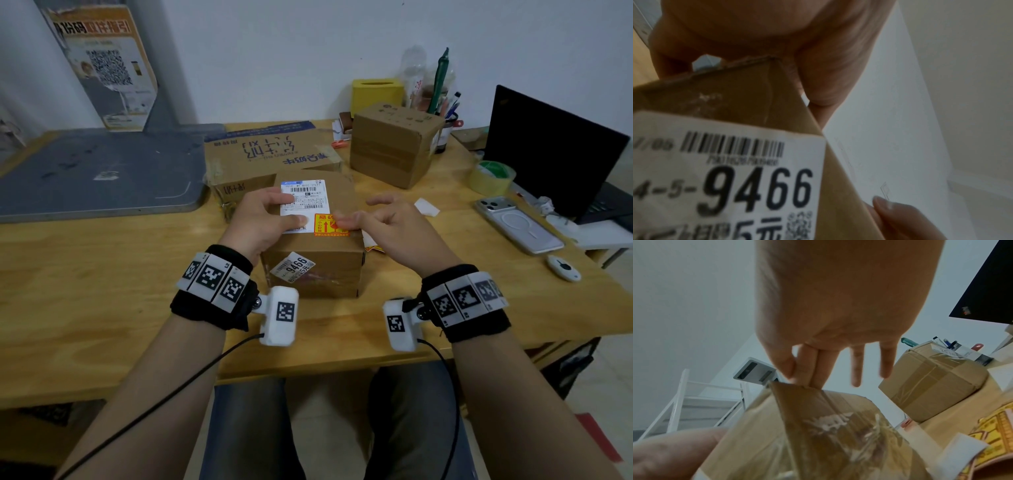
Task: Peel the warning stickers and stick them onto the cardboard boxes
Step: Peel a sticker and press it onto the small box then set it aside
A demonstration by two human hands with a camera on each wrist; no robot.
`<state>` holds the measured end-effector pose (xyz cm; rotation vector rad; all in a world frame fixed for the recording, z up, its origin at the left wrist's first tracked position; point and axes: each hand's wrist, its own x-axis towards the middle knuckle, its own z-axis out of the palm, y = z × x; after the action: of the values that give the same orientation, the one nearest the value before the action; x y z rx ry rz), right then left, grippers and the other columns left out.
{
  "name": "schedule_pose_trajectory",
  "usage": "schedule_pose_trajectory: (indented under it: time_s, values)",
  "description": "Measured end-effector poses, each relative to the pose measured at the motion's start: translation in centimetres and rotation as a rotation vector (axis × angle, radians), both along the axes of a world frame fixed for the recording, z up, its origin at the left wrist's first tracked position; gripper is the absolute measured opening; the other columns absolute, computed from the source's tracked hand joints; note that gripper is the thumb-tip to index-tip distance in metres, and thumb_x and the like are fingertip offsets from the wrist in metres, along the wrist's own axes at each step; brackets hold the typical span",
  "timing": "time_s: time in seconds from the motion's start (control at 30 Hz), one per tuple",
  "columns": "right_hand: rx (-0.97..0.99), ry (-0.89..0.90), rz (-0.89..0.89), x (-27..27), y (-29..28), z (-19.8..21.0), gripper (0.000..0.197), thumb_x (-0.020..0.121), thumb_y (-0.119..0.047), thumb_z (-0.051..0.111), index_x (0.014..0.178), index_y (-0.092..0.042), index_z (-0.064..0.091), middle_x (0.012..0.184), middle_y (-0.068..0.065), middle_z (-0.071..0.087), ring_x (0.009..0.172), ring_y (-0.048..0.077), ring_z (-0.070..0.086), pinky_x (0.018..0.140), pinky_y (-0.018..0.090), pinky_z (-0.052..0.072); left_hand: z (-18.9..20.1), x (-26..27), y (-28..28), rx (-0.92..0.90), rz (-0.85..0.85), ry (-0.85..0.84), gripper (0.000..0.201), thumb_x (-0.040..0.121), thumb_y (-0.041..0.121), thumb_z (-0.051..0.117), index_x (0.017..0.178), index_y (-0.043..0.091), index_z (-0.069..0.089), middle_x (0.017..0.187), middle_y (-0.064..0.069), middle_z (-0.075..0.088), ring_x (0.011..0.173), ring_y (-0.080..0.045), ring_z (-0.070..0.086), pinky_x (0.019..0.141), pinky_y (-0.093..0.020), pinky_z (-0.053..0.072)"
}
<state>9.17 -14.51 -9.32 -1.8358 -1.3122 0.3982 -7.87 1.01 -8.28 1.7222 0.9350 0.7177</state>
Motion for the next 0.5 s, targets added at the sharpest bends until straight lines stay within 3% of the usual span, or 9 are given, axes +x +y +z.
schedule_pose_trajectory:
  time_s: [0.1,0.17,0.23,0.3,0.37,0.5]
  values:
    - [0.071,0.073,0.052,-0.09,-0.46,0.08,0.029,0.101,-0.011,0.057,0.094,0.001,0.083,0.086,-0.018,0.078,0.087,-0.024,0.060,0.079,0.001,0.042,-0.12,-0.05,-0.05,0.020,0.005,0.005,0.046,0.079,0.007,0.082,0.123,0.012,0.068,0.144,0.007,0.051,0.114,-0.009,0.048,0.086,-0.017,0.043]
    - [0.066,0.074,0.057,0.20,-0.11,-0.10,0.036,0.102,-0.013,0.055,0.090,0.011,0.079,0.087,-0.021,0.078,0.094,-0.021,0.065,0.087,0.008,0.049,-0.16,-0.10,-0.19,0.035,0.007,0.007,0.045,0.080,0.008,0.082,0.123,0.012,0.068,0.145,0.006,0.051,0.116,-0.009,0.048,0.093,-0.021,0.044]
    - [0.048,0.060,0.052,0.48,0.36,-0.35,0.047,0.103,-0.023,0.055,0.087,0.017,0.073,0.102,-0.019,0.079,0.108,-0.013,0.067,0.101,0.021,0.051,-0.08,-0.19,-0.29,0.049,0.004,0.011,0.044,0.080,0.009,0.081,0.122,0.012,0.068,0.145,0.005,0.050,0.117,-0.009,0.047,0.095,-0.022,0.043]
    - [0.049,0.041,0.047,0.56,0.45,-0.44,0.051,0.102,-0.025,0.056,0.082,0.020,0.070,0.107,-0.016,0.079,0.110,-0.013,0.066,0.099,0.022,0.052,0.01,-0.31,-0.45,0.051,-0.007,0.015,0.044,0.081,0.008,0.081,0.122,0.011,0.068,0.145,0.005,0.050,0.117,-0.009,0.047,0.094,-0.022,0.043]
    - [0.051,0.030,0.044,0.31,0.05,-0.31,0.047,0.100,-0.025,0.058,0.085,0.017,0.073,0.100,-0.014,0.080,0.104,-0.013,0.068,0.094,0.021,0.055,0.05,-0.47,-0.59,0.046,-0.010,0.016,0.044,0.080,0.009,0.081,0.122,0.011,0.068,0.145,0.005,0.050,0.118,-0.010,0.046,0.099,-0.026,0.045]
    - [0.008,0.035,0.020,-0.05,-0.35,0.06,0.045,0.092,-0.036,0.056,0.081,0.000,0.082,0.092,-0.018,0.080,0.101,-0.004,0.072,0.097,0.039,0.057,0.13,-0.67,-0.84,0.060,0.003,0.026,0.042,0.080,0.011,0.081,0.121,0.013,0.069,0.146,0.005,0.050,0.120,-0.011,0.047,0.107,-0.035,0.045]
